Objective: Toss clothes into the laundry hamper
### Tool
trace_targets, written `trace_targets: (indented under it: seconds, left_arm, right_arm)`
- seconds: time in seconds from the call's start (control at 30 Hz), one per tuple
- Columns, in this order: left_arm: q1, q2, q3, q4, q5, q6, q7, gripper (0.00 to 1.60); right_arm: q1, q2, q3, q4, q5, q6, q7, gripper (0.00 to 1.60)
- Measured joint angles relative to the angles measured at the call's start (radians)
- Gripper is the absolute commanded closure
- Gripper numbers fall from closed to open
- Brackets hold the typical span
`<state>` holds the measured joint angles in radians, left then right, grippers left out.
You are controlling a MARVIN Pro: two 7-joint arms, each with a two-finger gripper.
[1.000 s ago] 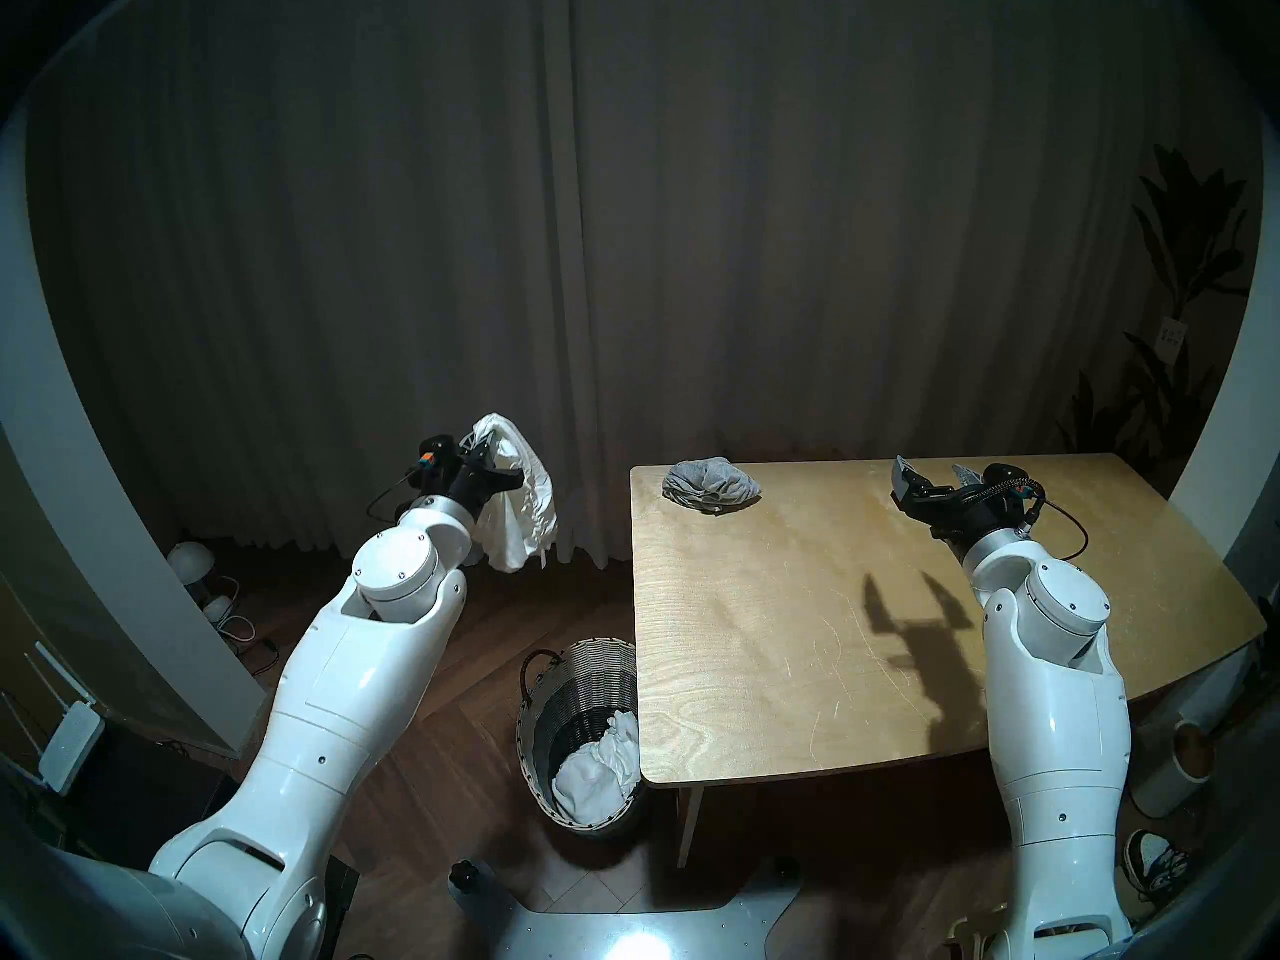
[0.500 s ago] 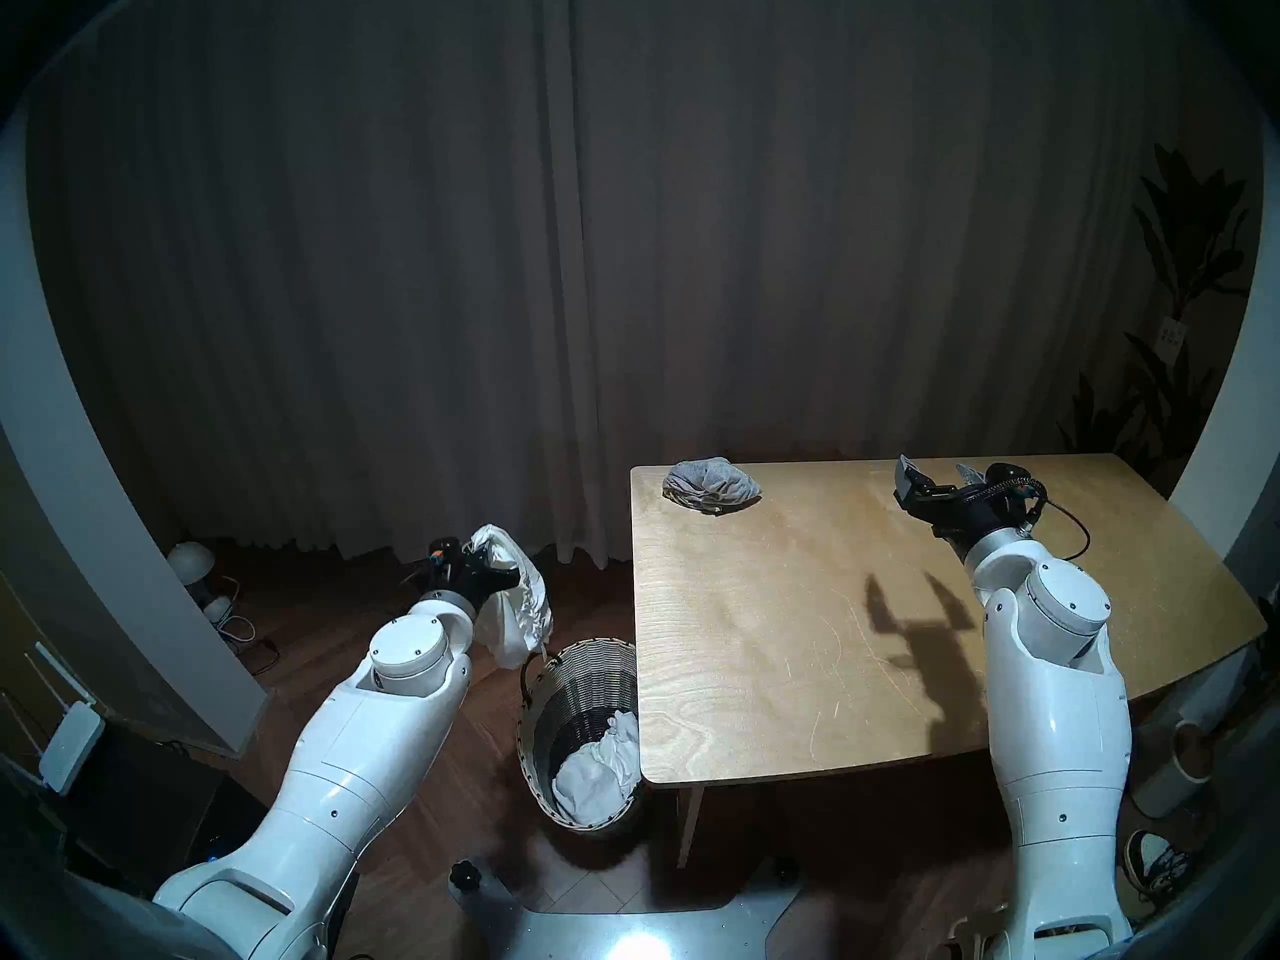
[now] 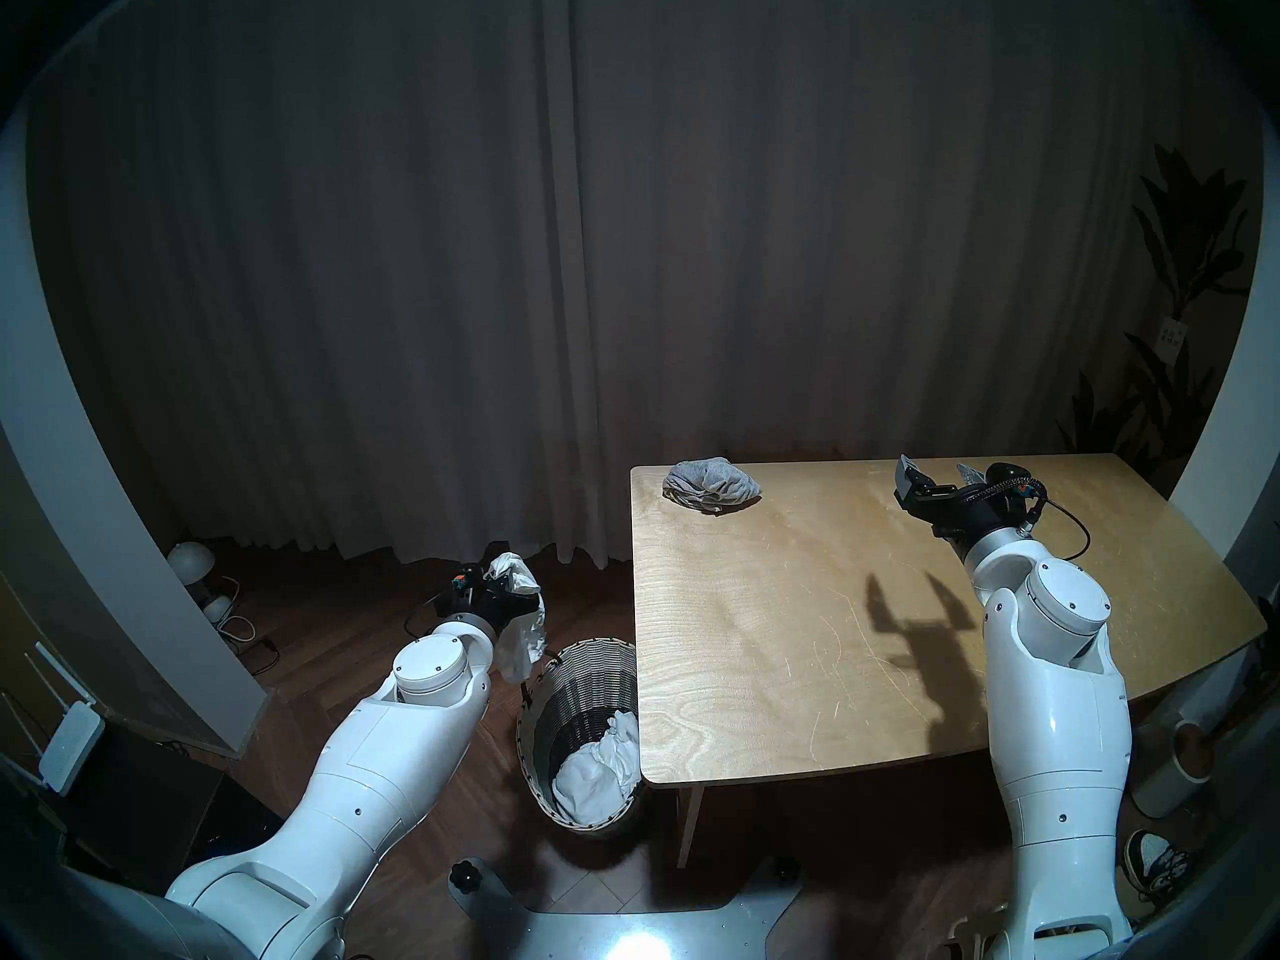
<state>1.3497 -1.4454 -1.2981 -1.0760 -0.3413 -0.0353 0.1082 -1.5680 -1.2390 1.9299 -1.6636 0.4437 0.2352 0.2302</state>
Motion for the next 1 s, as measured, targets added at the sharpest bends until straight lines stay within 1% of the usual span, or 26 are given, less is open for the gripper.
trace_targets:
  seconds: [0.1,0.23,0.33,0.7,1.0]
  left_arm:
    - [-0.010,-0.013,0.014,0.045,0.002,-0.003,0.000,1.60]
    - [-0.028,-0.031,0.031,0.128,0.007,-0.008,-0.004,1.60]
    - [-0.036,-0.042,0.045,0.170,0.012,-0.012,-0.009,1.60]
    - [-0.064,-0.081,0.075,0.226,0.020,-0.025,-0.022,1.60]
    - [-0.091,-0.094,0.069,0.262,0.020,-0.037,-0.027,1.60]
  right_arm:
    - [0.000,0.000,0.000,0.000,0.000,0.000,0.001,0.00]
    - [0.000,0.000,0.000,-0.001,0.000,0.000,0.001,0.00]
    - [0.000,0.000,0.000,-0.001,0.000,0.000,0.002,0.00]
    - [0.000,0.000,0.000,-0.001,0.000,0.000,0.002,0.00]
    - [0.000,0.000,0.000,0.000,0.000,0.000,0.002,0.00]
